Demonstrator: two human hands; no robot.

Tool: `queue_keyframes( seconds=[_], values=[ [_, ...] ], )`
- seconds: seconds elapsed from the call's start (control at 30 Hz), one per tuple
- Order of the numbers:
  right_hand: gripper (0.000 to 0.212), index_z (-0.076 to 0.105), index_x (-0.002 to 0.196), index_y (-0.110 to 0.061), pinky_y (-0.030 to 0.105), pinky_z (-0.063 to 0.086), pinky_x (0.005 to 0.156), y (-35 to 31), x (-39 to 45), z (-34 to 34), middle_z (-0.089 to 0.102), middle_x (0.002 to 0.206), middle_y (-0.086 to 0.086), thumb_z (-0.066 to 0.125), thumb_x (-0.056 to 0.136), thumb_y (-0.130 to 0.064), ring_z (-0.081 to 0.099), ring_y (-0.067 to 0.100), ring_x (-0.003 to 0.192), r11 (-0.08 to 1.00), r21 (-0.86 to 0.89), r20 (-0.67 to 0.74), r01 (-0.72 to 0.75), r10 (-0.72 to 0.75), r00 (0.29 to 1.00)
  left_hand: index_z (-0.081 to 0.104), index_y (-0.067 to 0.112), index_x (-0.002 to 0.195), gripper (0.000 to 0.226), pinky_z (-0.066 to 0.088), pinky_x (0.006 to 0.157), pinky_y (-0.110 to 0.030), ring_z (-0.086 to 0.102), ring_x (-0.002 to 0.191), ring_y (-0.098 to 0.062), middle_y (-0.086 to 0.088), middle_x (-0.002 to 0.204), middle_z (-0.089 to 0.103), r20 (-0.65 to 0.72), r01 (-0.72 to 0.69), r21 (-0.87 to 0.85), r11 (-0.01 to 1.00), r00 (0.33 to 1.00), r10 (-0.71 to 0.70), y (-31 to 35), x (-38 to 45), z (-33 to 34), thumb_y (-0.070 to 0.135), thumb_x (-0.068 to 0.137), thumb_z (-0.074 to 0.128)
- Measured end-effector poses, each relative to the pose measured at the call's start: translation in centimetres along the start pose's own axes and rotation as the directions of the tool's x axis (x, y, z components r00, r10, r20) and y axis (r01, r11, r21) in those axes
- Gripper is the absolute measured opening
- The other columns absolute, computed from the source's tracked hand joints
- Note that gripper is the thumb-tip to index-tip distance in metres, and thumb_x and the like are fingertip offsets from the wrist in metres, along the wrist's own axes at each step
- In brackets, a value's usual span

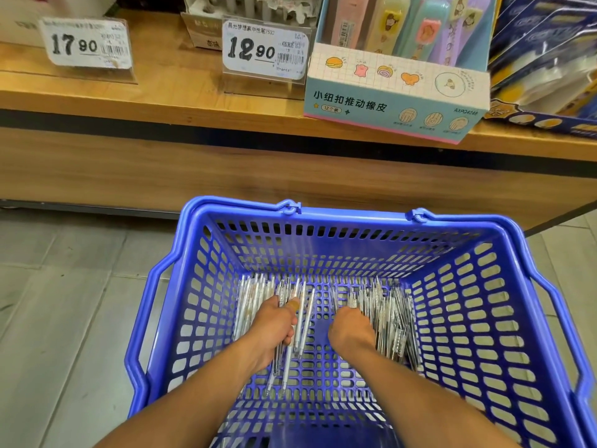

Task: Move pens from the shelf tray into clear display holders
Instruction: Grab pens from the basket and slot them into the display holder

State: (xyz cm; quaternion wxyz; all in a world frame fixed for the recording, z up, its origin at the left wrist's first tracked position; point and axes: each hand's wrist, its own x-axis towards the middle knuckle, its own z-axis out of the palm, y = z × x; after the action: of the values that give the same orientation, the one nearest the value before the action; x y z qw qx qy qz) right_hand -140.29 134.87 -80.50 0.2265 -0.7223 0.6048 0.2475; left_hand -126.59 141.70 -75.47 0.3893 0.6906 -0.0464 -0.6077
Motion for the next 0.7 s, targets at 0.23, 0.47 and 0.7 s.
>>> queue_keyframes(
  seconds=[0.23,0.47,0.7],
  values=[
    [0.032,0.056,0.070,-0.014,0.021,0.056,0.056,0.6,-0.3,-2.0,0.059,0.054,0.000,0.054,0.099,-0.025,0.063,0.008,0.047,0.809,0.587,0.191,0.047,-0.194,0.962,0.023,0.011,0.154,0.067,0.042,0.049,-0.021,0.046,0.059,-0.011,-0.004,0.081,0.055,-0.024,0.003,0.014,1.000,1.000,-0.003,-0.3,0.4,-0.1,0.023,0.099,0.058],
    [0.021,0.055,0.094,-0.009,0.025,0.054,0.054,-1.2,-2.8,-3.1,0.068,0.064,0.004,0.070,0.089,-0.024,0.068,0.019,0.059,0.518,0.854,0.278,0.056,-0.544,0.791,0.009,0.013,0.157,0.096,0.049,0.078,-0.023,0.059,0.098,-0.015,-0.010,0.137,0.055,-0.016,-0.042,-0.063,0.997,0.999,0.041,0.4,-0.4,0.3,0.043,0.089,0.069],
    [0.016,0.064,0.086,-0.013,0.022,0.055,0.057,-0.3,-2.7,-3.6,0.072,0.075,0.004,0.067,0.090,-0.028,0.067,0.012,0.058,0.551,0.832,0.256,0.063,-0.482,0.838,0.030,0.009,0.147,0.057,0.052,0.068,-0.031,0.062,0.081,-0.019,-0.011,0.105,0.065,-0.008,0.011,0.020,1.000,1.000,-0.011,0.4,-0.3,0.0,0.020,0.099,0.059]
  ],
)
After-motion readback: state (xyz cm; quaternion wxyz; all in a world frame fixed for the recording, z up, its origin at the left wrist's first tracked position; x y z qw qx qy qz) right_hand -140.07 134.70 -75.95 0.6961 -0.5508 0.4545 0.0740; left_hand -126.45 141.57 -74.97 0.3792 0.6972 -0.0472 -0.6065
